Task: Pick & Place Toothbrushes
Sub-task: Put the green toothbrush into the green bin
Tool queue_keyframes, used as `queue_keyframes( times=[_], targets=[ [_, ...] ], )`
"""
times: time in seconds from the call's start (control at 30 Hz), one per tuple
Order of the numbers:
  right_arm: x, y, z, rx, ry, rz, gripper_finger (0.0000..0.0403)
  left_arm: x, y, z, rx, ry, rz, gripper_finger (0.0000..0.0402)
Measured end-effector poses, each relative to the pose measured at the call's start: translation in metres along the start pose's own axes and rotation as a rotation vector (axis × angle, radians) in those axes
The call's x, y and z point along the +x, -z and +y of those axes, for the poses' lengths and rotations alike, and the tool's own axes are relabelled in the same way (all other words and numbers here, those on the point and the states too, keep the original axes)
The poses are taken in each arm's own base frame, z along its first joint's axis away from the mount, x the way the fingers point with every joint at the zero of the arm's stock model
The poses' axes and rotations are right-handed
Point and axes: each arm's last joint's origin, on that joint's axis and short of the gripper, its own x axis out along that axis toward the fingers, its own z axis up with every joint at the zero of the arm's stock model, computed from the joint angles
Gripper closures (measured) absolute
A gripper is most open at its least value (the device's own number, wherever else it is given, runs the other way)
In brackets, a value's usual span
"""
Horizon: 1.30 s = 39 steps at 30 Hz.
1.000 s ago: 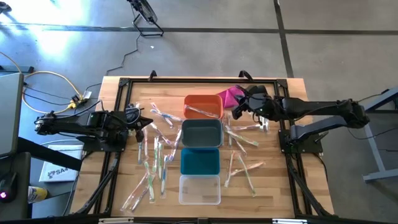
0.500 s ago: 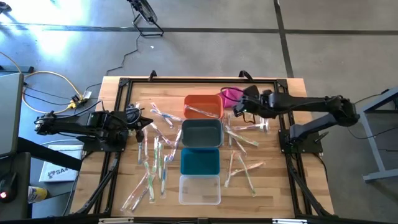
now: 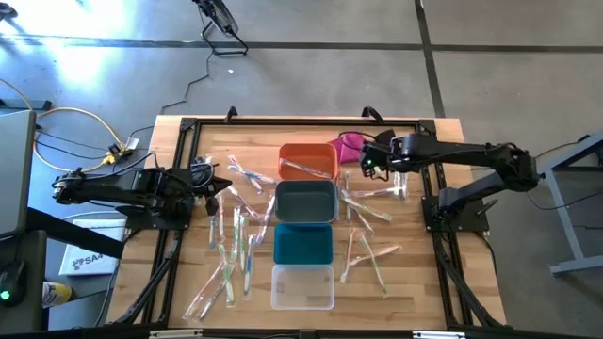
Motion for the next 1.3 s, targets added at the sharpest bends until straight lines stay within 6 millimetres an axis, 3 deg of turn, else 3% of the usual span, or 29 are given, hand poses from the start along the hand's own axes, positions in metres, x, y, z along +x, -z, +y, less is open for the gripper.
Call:
queue_keyframes(
  times=[0.2,0.37,0.77,0.93,1.3],
  targets=[
    [0.017,0.010,0.001,-0.043,0.074,0.050,0.0401,0.000,0.000,0.000,0.001,0.000,0.002,0.0396],
    [0.020,0.011,0.001,-0.042,0.098,0.075,0.0392,0.001,0.000,0.000,0.003,-0.002,0.008,0.0396],
    [0.020,0.012,0.001,0.003,0.094,0.086,0.0294,0.007,0.001,-0.002,0.019,-0.014,0.047,0.0396],
    [0.024,0.016,0.000,0.055,0.101,0.120,0.0294,0.007,0.001,-0.002,0.019,-0.014,0.047,0.0396],
    [0.060,0.047,-0.019,0.145,0.235,0.254,0.0304,0.007,0.001,-0.002,0.019,-0.014,0.047,0.0396]
  ],
)
